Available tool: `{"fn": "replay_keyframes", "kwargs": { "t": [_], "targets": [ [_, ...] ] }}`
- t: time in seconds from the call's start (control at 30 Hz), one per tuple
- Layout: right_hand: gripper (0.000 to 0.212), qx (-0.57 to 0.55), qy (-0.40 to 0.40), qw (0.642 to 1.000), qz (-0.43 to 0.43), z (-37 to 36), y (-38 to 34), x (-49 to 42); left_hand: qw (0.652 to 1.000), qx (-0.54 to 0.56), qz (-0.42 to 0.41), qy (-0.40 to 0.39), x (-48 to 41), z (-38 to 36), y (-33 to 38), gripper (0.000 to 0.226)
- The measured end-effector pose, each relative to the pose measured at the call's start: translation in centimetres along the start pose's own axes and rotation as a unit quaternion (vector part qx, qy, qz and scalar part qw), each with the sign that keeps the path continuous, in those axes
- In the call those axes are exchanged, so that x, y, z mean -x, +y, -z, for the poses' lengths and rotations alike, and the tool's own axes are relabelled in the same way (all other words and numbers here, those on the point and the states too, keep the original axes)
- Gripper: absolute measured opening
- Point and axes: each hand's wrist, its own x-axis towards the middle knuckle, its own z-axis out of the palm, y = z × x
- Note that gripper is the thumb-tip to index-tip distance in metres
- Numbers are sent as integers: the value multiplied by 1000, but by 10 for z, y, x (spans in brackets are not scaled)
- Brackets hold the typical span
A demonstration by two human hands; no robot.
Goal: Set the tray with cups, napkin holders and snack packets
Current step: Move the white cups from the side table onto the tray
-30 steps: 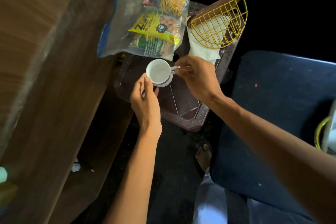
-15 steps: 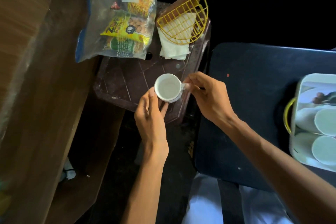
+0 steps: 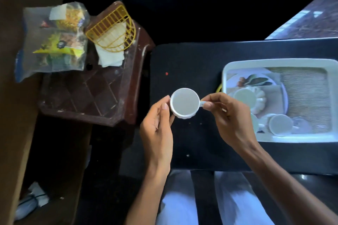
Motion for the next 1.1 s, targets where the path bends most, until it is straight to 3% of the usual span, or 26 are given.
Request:
{"fn": "replay_keyframes", "kwargs": {
  "t": [0.33,0.53,0.77,1.1],
  "targets": [
    [11,21,54,998,0,126,52,7,998,-15,-7,-68,45,-121,-17,28],
    [10,44,98,993,-41,182,91,-6,992,-23,44,-117,57,-177,-31,27],
    [10,63,85,993,-50,205,136,-22,994,-17,81,-75,49,-200,-41,25],
    [8,97,66,992,-49,204,178,-29,997,-13,66,-34,44,-187,-50,26]
  ]
}}
